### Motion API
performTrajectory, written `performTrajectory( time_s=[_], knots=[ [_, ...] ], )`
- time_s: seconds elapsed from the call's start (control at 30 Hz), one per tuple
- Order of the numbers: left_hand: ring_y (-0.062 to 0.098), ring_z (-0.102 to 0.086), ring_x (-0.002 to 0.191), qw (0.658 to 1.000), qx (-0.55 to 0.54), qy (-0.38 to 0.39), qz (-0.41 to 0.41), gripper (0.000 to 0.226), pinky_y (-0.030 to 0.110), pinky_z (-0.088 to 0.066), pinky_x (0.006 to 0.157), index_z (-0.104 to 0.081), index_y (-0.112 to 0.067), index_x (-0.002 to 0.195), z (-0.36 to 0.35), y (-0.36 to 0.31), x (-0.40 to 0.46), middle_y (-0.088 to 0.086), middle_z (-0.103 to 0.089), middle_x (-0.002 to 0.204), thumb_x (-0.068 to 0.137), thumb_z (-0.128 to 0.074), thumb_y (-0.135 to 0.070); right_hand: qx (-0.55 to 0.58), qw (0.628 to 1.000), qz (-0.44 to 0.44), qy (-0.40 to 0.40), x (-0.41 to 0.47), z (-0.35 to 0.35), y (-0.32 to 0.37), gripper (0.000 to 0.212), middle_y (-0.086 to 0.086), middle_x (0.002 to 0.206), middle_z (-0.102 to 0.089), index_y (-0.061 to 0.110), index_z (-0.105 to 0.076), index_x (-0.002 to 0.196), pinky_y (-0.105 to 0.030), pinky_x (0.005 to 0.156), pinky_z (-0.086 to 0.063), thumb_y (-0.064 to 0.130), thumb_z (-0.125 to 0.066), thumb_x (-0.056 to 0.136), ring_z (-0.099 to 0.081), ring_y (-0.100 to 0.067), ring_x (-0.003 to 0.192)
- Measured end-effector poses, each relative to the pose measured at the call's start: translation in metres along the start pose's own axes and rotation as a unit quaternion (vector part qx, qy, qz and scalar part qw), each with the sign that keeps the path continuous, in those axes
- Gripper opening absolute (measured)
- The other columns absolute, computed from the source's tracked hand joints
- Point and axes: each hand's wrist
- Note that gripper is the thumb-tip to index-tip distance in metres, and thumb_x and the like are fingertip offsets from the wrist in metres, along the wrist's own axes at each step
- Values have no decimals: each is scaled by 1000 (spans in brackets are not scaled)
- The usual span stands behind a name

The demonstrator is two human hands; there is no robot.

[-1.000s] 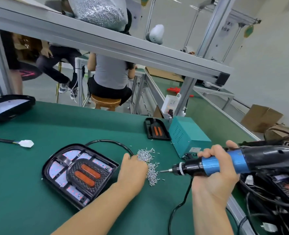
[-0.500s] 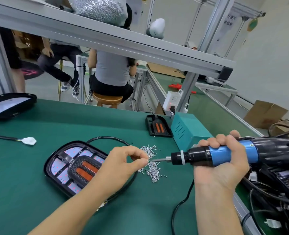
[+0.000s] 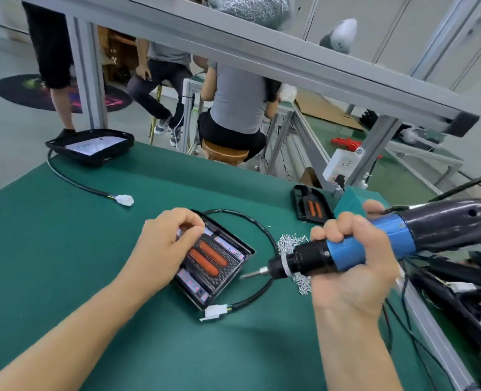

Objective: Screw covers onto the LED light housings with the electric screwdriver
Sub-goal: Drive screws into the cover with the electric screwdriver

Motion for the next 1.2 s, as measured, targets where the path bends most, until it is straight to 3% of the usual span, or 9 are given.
performTrajectory(
  time_s=[0.13, 0.37, 0.6, 0.73, 0.87, 0.97, 1.07, 1.13, 1.2],
  knots=[
    [10, -53, 80, 995, 90, -51, -10, 14, 35, -38, 79, -62, -19, 83, 6, 24, -11, -17, -60, 81, 91, -57, -8, -40, 998, -26, 45, -11, -12, -31, 30, 2, 59, -43, 18, -50, 96, -24, 56, -43, 1, -51, 72, -44, -13, 49],
    [18, -49, 74, 997, 67, -44, -3, 22, 34, -36, 77, -55, -28, 79, -3, 41, -19, -10, -59, 75, 92, -56, -9, -131, 984, -45, 109, -19, -26, -61, 33, 3, 56, -50, 29, -59, 82, -30, 58, -43, -2, -55, 70, -47, -16, 50],
    [17, -40, 64, 999, 19, -43, 10, 26, 31, -33, 69, -53, -31, 78, -6, 47, -21, -9, -57, 67, 91, -55, -9, -160, 977, -54, 129, -21, -25, -66, 20, 4, 59, -51, 33, -60, 70, -28, 59, -45, 17, -66, 61, -47, -17, 52],
    [13, -39, 57, 999, 21, -50, 2, 24, 28, -32, 66, -55, -27, 77, -7, 43, -21, -8, -55, 61, 91, -56, -7, -170, 983, -15, 67, -19, -25, -59, 33, 4, 57, -52, 28, -60, 91, -35, 67, -41, 3, -62, 69, -48, -17, 55],
    [1, -48, 60, 994, 41, -98, -4, 18, 23, -33, 63, -59, -23, 80, 1, 37, -18, -14, -60, 70, 89, -59, -7, -184, 982, 40, -1, -7, -15, -30, 38, 5, 61, -53, 29, -60, 109, -33, 68, -42, 6, -63, 79, -48, -16, 56],
    [1, -51, 61, 982, 70, -172, 33, 12, 28, -36, 65, -59, -21, 84, 15, 47, -13, -10, -63, 79, 90, -58, -11, -226, 969, 76, -58, 11, 7, 7, 19, 4, 65, -52, 33, -64, 88, -24, 55, -45, 18, -73, 79, -49, -12, 50],
    [20, -53, 75, 962, 143, -210, 104, 11, 42, -43, 80, -57, -22, 85, 30, 69, -6, -7, -60, 82, 92, -56, -14, -337, 934, 45, -107, 40, 41, 38, 26, 2, 76, -53, 27, -52, 92, -25, 50, -46, 28, -77, 84, -52, -10, 46],
    [27, -56, 77, 953, 180, -186, 157, 14, 45, -46, 81, -55, -25, 82, 35, 82, -3, -5, -61, 79, 92, -54, -14, -426, 896, -6, -126, 56, 67, 49, 35, 0, 89, -57, 31, -50, 112, -29, 53, -48, 35, -73, 86, -55, -10, 44],
    [31, -56, 73, 949, 203, -155, 187, 18, 47, -47, 77, -52, -25, 80, 37, 91, -2, 0, -61, 75, 91, -54, -11, -500, 851, -76, -138, 67, 92, 52, 65, -1, 98, -60, 29, -36, 140, -33, 60, -50, 40, -71, 87, -57, -12, 46]
  ],
)
Point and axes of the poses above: each hand's wrist, its own x-axis towards the middle knuckle, its own z-axis out of the back of the hand, y = z × x
